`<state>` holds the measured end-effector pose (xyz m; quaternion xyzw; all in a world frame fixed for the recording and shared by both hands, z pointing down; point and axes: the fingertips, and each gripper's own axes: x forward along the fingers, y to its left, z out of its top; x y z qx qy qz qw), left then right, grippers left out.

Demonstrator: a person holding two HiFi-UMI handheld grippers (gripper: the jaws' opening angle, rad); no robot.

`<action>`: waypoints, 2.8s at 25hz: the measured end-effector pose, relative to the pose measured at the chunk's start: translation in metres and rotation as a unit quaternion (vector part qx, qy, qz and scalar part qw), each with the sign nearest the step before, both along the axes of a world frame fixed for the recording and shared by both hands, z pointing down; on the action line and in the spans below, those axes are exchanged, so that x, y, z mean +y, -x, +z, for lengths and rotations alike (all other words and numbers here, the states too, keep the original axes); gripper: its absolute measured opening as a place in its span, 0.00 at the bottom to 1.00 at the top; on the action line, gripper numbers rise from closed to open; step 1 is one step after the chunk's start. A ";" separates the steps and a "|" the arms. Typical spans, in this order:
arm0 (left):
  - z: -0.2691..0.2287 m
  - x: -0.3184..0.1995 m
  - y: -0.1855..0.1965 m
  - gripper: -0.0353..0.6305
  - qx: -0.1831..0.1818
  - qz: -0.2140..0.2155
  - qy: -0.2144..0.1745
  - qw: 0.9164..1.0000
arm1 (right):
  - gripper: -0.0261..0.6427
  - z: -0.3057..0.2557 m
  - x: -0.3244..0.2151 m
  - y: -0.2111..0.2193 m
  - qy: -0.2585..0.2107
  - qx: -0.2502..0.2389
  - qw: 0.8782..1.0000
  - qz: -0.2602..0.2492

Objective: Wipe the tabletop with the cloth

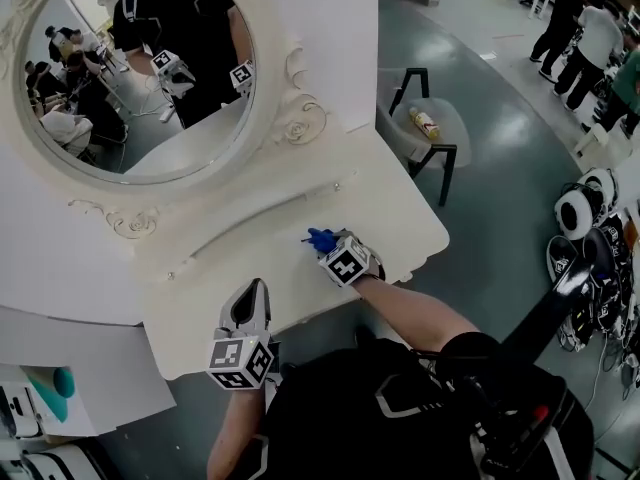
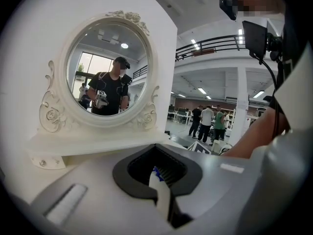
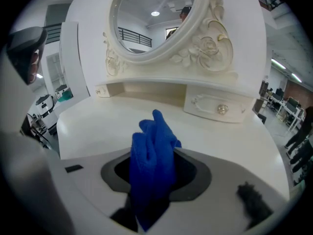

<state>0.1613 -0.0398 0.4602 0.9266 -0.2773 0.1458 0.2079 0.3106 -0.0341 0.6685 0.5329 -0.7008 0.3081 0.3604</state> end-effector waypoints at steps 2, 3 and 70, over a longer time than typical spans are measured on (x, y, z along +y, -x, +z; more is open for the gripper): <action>-0.005 0.005 -0.017 0.06 0.000 0.010 -0.004 1.000 | 0.28 -0.002 0.007 -0.022 -0.002 0.002 1.000 0.011; -0.006 0.008 -0.026 0.06 0.001 0.014 -0.004 1.000 | 0.28 -0.003 0.010 -0.033 -0.002 0.003 1.000 0.017; 0.052 0.059 0.518 0.06 -0.068 -0.323 0.056 0.942 | 0.28 0.007 -0.084 0.631 -0.014 -0.108 0.951 -0.289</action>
